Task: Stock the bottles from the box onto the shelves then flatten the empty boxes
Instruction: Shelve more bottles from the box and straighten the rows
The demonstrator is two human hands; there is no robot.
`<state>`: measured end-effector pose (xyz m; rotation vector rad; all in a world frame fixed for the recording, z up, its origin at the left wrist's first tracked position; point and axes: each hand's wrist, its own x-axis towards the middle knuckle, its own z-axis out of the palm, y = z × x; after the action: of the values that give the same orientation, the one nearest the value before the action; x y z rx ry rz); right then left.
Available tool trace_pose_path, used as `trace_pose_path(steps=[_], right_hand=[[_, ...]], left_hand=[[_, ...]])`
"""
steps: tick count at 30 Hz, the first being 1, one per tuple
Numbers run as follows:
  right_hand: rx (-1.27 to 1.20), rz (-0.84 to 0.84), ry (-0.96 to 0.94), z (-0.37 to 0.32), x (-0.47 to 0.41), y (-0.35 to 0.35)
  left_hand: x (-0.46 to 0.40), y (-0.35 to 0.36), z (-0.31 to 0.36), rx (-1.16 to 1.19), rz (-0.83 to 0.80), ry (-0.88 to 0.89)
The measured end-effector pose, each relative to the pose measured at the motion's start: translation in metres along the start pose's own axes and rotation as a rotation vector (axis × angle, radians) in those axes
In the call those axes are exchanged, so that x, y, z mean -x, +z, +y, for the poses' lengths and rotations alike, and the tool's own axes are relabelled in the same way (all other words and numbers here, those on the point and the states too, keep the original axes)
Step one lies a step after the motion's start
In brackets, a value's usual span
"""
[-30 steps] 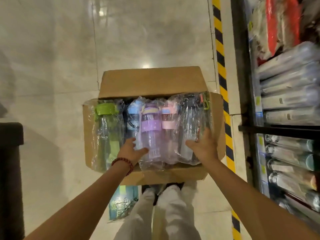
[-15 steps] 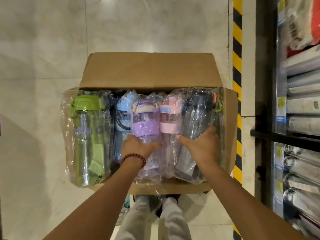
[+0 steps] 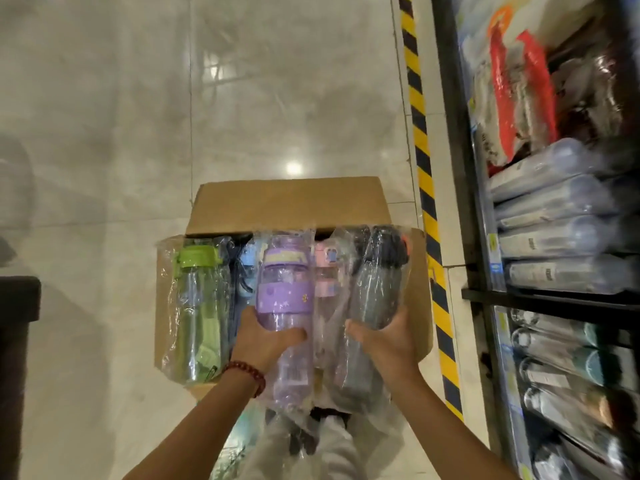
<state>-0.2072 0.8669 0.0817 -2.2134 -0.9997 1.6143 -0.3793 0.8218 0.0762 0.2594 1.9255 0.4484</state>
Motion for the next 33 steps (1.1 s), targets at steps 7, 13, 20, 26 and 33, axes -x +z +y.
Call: trace_pose_path(steps=[7,13,20,26,33], right_hand=[[-0.223,0.01,-0.179,-0.07,0.068,-0.056],[-0.358,0.153,-0.353,-0.133,0.151,-0.118],[-0.488,0.379,-0.536,-0.186,0.272,-0.202],[-0.611,0.597,-0.723,-0.185,0.396,-0.27],[-0.684,0.949,-0.697,-0.11,0.503,-0.328]], left_hand=[[0.071,-0.043,0.083,0.086,-0.129,0.327],[0.165,-0.074,0.175,0.051,-0.237,0.667],[0.288,-0.097,0.267,0.018,-0.464,0.984],[0.4,-0.07,0.307,-0.043,-0.697,1.207],[0.516,0.0,0.293,-0.207,-1.129,1.291]])
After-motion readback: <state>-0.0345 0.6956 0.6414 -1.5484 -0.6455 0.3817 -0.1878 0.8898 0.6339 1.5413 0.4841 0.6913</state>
